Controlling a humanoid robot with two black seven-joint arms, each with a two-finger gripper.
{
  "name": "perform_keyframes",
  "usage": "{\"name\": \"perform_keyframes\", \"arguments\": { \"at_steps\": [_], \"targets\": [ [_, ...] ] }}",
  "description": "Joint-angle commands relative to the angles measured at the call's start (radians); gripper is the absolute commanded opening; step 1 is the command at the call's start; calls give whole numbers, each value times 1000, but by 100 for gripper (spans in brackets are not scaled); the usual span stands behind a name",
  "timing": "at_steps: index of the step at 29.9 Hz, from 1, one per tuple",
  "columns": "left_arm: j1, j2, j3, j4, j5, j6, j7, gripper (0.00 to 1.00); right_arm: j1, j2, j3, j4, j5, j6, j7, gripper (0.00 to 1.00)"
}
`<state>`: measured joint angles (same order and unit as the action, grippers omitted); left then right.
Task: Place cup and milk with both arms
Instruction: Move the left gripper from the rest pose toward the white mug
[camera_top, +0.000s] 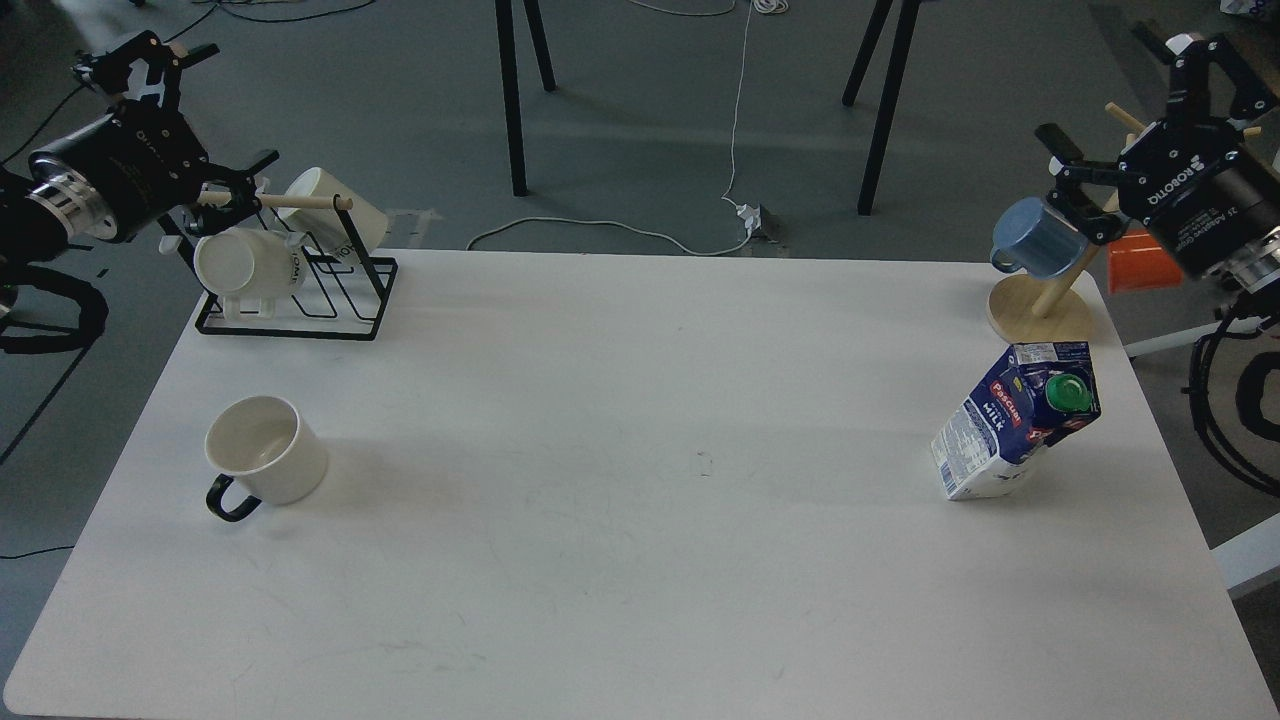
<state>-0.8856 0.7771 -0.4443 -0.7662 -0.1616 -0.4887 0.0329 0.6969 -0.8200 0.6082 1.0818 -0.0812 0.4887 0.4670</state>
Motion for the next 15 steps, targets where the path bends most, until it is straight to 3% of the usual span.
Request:
{"name": "perform_keyframes", "arguments": {
  "at_steps": [1,6,15],
  "targets": [
    [13,8,-4,4,-27,0,1,100,4,-1,28,-2,1,0,1,99],
    [8,11,-10,21,-47,0,13,100,9,-7,36,3,1,0,2,99],
    [-12,-102,-129,332,-130,0,15,100,-7,-11,36,0,1,0,2,99]
  ]
}}
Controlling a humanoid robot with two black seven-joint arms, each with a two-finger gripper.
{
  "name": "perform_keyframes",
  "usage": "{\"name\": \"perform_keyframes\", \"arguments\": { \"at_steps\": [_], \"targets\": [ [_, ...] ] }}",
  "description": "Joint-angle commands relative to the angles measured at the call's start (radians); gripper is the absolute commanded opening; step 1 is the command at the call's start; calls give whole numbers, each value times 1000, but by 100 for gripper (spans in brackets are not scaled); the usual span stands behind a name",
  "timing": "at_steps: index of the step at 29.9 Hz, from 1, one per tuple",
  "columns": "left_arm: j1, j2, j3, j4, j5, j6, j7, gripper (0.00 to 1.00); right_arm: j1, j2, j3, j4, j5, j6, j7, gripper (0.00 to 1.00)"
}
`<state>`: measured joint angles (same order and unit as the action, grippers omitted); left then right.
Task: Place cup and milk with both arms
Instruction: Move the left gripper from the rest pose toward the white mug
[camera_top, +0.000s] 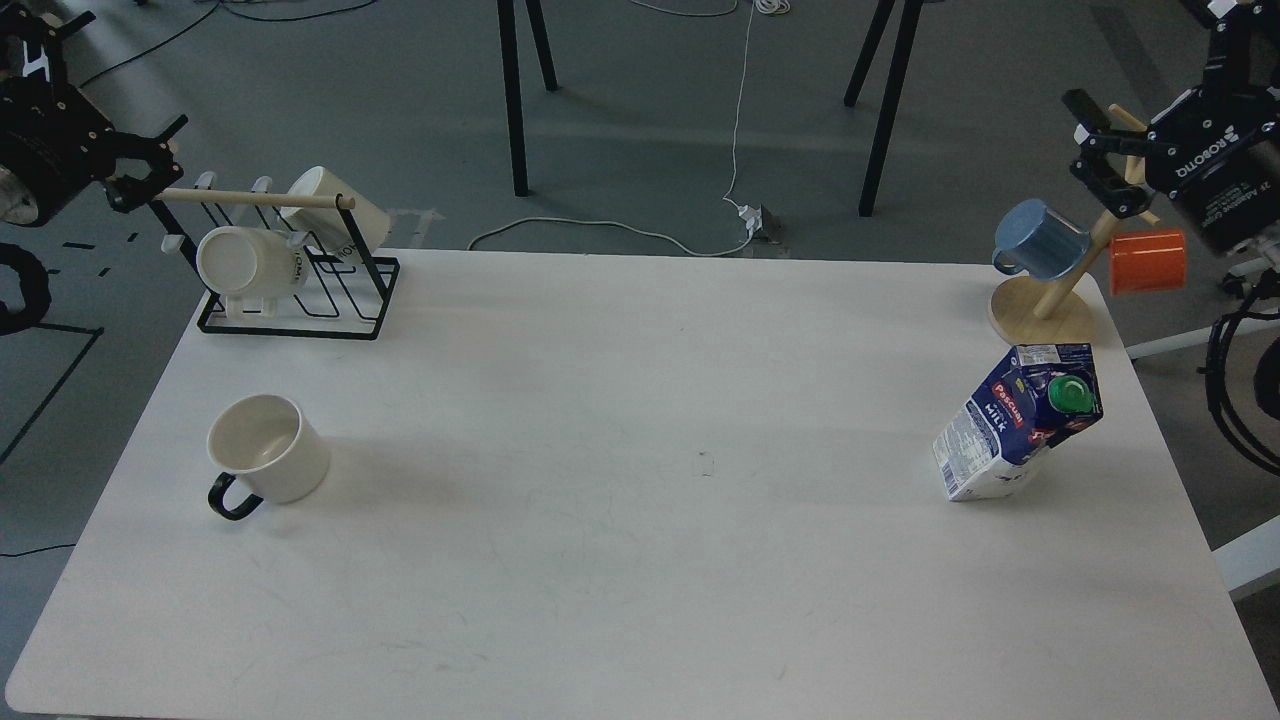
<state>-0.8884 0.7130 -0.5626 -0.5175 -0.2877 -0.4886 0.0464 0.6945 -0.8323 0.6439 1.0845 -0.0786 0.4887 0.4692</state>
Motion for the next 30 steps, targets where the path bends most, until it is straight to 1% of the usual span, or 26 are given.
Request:
{"name": "perform_keyframes", "arguments": {
  "at_steps": [1,3,6,9,12,16,22,25,27,30],
  "targets": [
    [-20,-46,-3,114,-4,0,3,100,-4,2,0,-3,-1,0,0,99],
    [-29,-61,1,145,11,0,3,100,-6,2,2,-2,0,0,2,99],
    [-47,-78,1,151,74,0,4,100,-7,2,3,-1,3,0,3,99],
    [-82,-64,1,192,204,0,1,100,-7,2,7,0,10,0,5,99],
    [-101,-14,1,228,350,0,-3,100,-7,2,16,-1,11,0,5,99],
    [-100,78,0,218,435,0,-14,100,-7,1,19,-3,11,0,5,99],
    [-96,149,0,215,482,0,-14,100,-6,-10,26,-3,10,0,3,99],
    [-90,143,0,197,501,0,-10,100,-6,-18,30,-3,10,0,3,99],
    [-81,134,3,160,506,0,-7,100,-6,-19,30,-5,10,0,3,99],
    [-63,129,-2,128,588,0,-7,100,-6,-24,30,-6,10,0,3,99]
  ]
}}
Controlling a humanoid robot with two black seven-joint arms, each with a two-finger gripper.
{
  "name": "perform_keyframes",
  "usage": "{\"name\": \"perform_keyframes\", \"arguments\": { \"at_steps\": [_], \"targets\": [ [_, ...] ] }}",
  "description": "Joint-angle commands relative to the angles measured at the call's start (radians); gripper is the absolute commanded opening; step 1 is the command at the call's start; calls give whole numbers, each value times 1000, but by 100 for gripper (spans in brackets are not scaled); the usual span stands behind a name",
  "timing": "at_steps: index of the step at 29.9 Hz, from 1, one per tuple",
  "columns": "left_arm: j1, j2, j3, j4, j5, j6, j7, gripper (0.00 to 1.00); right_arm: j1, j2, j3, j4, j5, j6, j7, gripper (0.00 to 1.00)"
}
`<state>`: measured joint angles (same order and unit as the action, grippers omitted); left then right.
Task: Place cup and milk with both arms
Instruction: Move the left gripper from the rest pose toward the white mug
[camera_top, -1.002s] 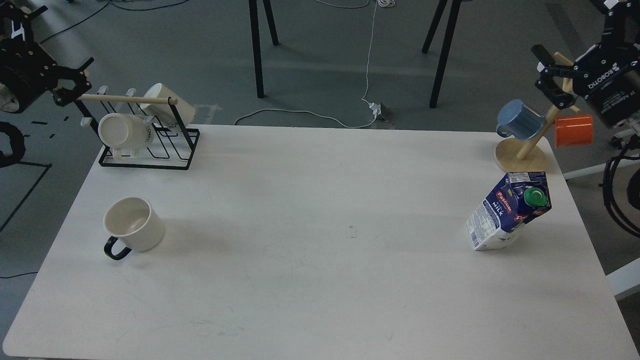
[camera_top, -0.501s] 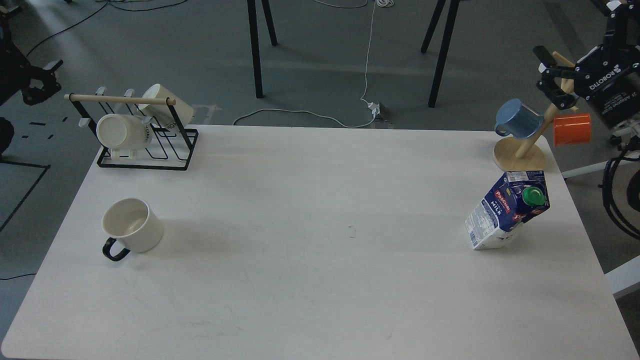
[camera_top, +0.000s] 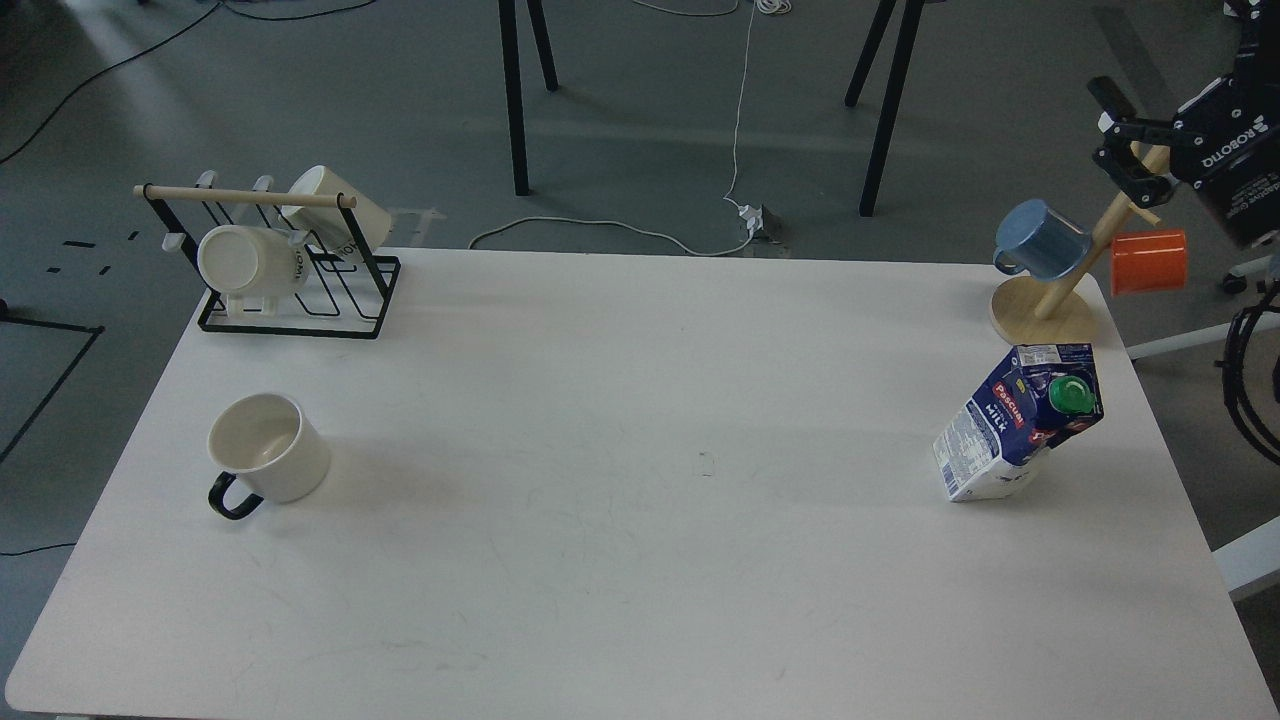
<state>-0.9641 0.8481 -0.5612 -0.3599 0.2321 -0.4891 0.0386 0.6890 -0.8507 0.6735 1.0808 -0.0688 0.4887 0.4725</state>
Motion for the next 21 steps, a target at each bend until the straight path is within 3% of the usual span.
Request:
{"name": "perform_keyframes", "arguments": {
  "at_steps": [1,11,16,21],
  "targets": [
    [13,-7,-5,-48,90,0,1,100,-2,-5,0,-2,0,0,0,99],
    [111,92,-16,-491,116,0,1,100,-14,-5,-2,-7,-2,0,0,99],
    [111,98,-20,-501,166,0,1,100,-17,-4,-2,-19,-2,0,0,99],
    [166,88,-146,-571,366,0,-5,100,-19,-2,-5,-24,-2,0,1,99]
  ]
}}
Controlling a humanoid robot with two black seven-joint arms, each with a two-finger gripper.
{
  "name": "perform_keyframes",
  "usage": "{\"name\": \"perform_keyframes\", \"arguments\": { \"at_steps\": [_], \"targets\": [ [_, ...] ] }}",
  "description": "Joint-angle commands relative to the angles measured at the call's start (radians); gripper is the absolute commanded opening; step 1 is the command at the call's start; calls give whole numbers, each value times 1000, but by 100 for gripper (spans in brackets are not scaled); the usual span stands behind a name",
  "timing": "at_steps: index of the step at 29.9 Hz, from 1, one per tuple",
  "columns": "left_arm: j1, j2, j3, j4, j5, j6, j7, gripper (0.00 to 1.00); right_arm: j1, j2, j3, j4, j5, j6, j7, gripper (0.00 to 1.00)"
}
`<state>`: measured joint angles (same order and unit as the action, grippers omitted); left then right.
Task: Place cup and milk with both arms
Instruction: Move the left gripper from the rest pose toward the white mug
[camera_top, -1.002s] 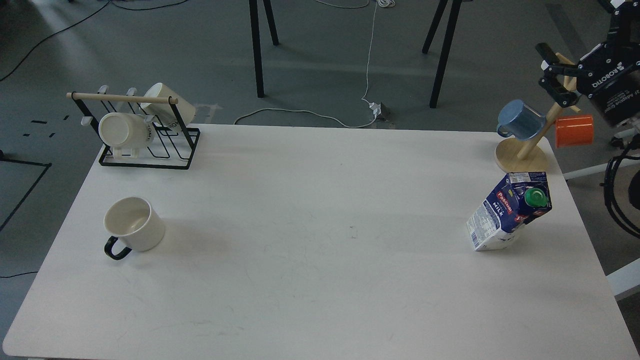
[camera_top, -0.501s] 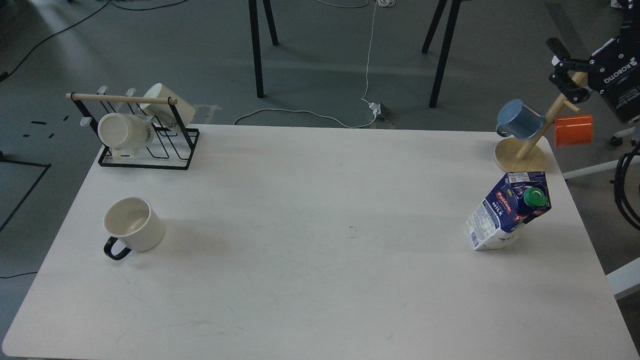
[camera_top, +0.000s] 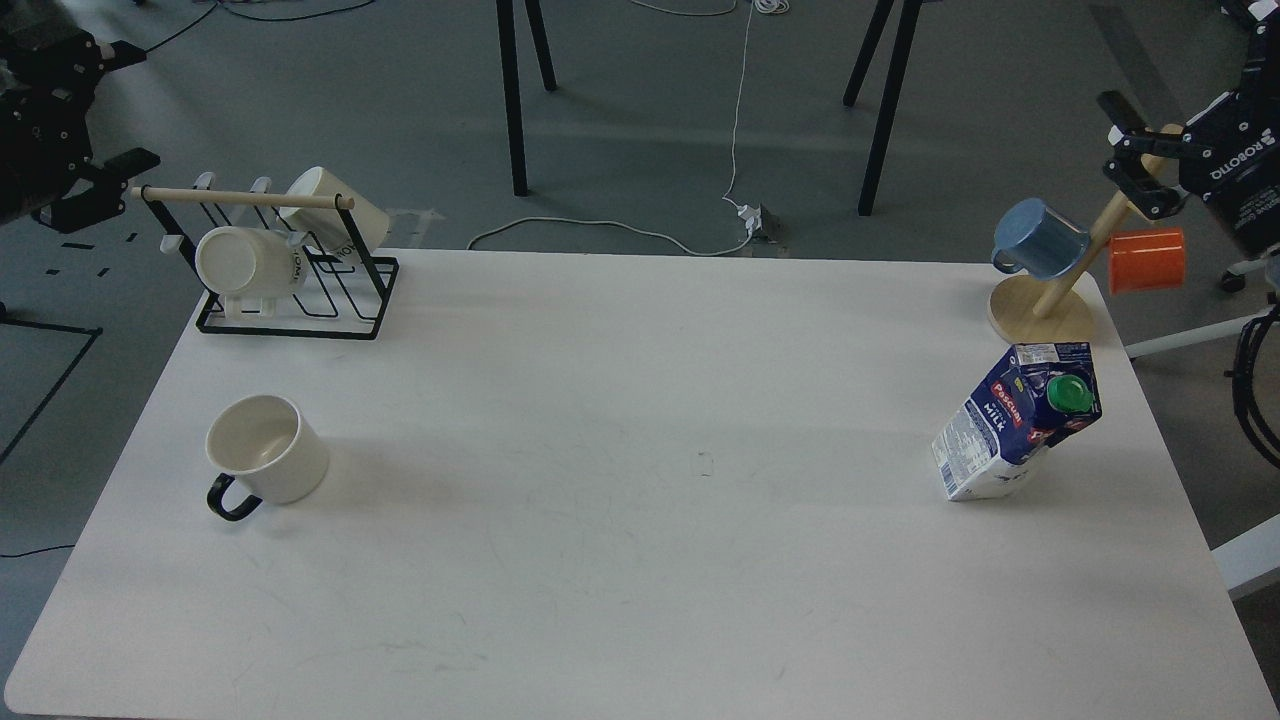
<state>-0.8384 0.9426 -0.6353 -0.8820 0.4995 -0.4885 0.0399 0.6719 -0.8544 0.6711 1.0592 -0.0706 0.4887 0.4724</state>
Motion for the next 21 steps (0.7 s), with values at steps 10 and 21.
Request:
{"name": "perform_keyframes", "arguments": {
  "at_steps": [10,21],
  "targets": [
    [206,-47,-353,-311,612,0,-306,100,-28,0,2,-7,2,0,2,99],
    [268,-25,-339,-306,781,0,-529,100,-48,0,1,-24,2,0,2,99]
  ]
}}
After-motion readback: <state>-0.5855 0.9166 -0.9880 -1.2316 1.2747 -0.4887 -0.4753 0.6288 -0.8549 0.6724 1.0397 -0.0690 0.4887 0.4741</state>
